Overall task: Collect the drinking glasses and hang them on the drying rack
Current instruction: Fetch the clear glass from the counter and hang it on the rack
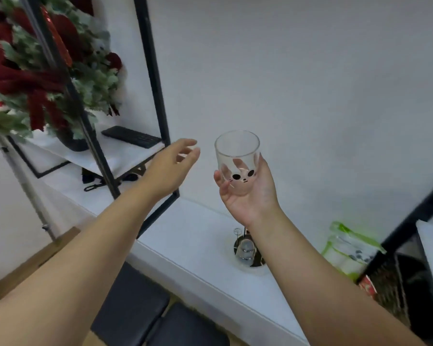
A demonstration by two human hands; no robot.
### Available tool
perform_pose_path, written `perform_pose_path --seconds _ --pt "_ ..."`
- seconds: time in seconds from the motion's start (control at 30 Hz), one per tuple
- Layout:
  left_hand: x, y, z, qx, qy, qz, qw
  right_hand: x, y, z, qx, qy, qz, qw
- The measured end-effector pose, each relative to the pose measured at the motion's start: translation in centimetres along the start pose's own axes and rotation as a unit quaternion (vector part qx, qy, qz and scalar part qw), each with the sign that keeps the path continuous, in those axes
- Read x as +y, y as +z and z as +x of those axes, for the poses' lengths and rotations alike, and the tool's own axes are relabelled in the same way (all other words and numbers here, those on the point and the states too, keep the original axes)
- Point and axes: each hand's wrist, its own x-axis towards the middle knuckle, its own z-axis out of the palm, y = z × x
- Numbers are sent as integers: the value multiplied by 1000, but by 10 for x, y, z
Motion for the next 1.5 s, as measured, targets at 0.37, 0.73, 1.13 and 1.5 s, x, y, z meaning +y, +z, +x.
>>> perform_pose_path --seconds 0.37,0.73,1.13,1.5 --pt "-48 127 64 -158 101 -43 981 -13 -53 32 90 -162 70 980" --pt "-172 304 11 -207 57 3 977 -8 -228 90 139 -170 96 971" --pt "-269 410 -39 -166 2 -1 986 18 -341 135 121 -147 118 975" --pt "-322 443 -41 -140 20 -12 990 38 -398 142 179 -172 90 964"
